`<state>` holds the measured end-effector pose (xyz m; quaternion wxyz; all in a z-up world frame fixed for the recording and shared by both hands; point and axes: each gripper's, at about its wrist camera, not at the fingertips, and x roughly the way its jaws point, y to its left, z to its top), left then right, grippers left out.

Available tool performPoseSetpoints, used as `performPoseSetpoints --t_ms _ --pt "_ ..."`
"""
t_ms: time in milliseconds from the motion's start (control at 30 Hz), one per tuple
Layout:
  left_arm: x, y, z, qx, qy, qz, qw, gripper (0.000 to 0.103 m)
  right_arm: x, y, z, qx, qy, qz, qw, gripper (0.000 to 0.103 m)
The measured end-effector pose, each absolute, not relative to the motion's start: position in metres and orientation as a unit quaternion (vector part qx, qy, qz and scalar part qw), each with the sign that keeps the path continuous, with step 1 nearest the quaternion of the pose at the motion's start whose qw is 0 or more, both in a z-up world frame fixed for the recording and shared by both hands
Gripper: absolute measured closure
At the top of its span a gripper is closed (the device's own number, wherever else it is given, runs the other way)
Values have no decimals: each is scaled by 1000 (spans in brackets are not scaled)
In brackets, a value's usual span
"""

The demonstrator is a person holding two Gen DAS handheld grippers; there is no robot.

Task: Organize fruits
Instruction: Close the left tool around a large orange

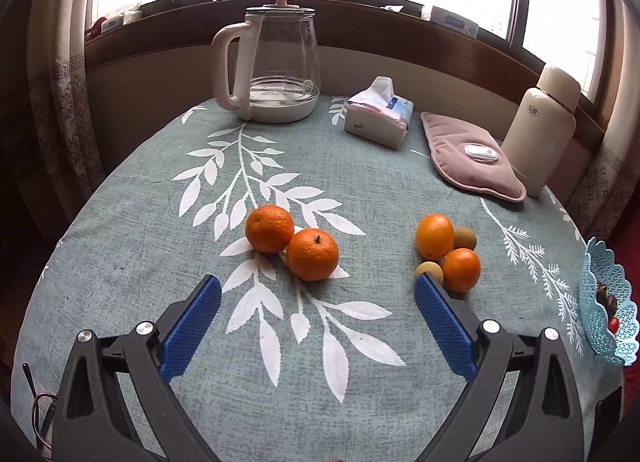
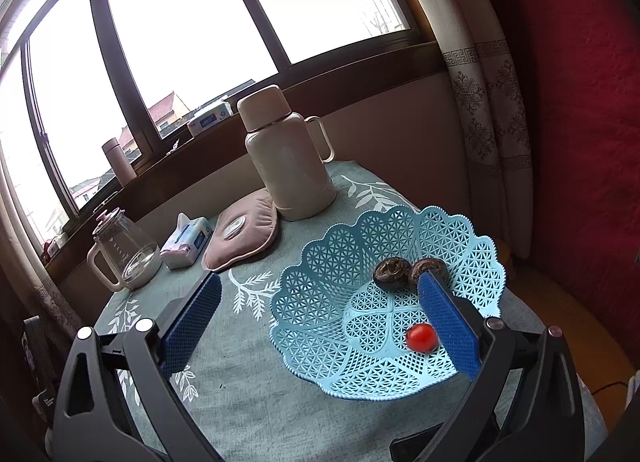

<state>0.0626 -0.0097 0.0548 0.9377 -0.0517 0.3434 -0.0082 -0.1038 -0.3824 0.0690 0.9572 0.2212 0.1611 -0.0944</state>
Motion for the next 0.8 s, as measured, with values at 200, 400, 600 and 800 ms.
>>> performPoseSetpoints --t_ms 200,400,600,800 --pt "80 3 45 -51 354 20 934 7 -100 -379 66 216 167 -93 957 3" --pt "99 -7 35 -34 368 25 929 14 -98 -375 64 209 172 -93 958 3" --pt "120 -14 26 -34 388 26 921 31 -97 -365 63 186 172 -96 963 3" --pt "132 -14 22 -40 396 32 917 45 -90 -352 56 168 184 -85 965 3"
